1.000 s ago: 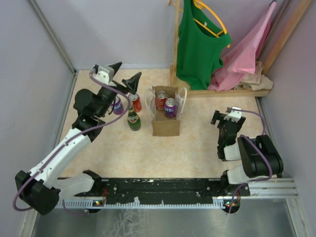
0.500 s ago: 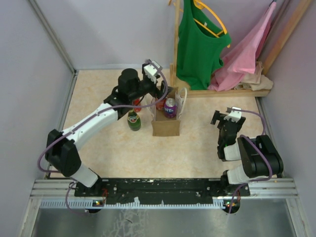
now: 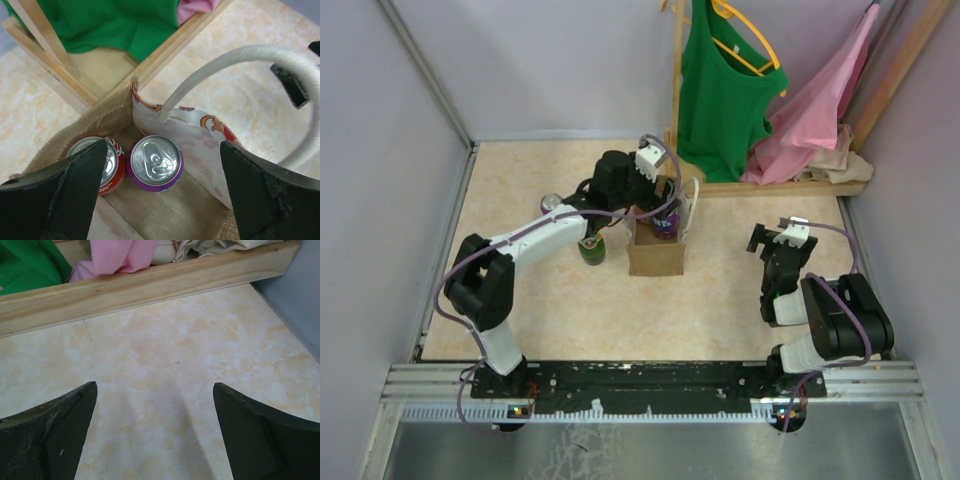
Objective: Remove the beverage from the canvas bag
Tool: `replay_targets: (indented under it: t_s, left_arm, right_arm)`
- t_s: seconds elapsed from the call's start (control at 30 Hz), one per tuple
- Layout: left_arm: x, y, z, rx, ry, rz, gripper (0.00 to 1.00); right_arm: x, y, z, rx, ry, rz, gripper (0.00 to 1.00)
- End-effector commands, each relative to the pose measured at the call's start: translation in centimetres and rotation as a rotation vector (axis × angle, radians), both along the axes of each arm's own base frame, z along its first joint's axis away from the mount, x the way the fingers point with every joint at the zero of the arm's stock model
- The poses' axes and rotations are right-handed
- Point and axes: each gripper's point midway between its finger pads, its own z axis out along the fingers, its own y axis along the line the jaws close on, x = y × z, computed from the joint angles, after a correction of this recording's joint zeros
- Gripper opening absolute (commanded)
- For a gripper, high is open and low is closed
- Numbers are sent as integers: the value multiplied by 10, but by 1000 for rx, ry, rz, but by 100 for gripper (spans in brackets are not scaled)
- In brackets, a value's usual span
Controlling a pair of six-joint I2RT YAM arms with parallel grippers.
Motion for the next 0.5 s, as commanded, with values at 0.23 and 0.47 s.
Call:
replay_targets:
  t_s: [0.23, 0.47]
  left_arm:
    - [10, -7, -31, 62, 117, 128, 99]
    - [10, -2, -50, 99, 164, 187, 99]
  right_arm:
    - [7, -2, 20, 8, -72, -13, 99]
    - [7, -2, 20, 7, -72, -12, 99]
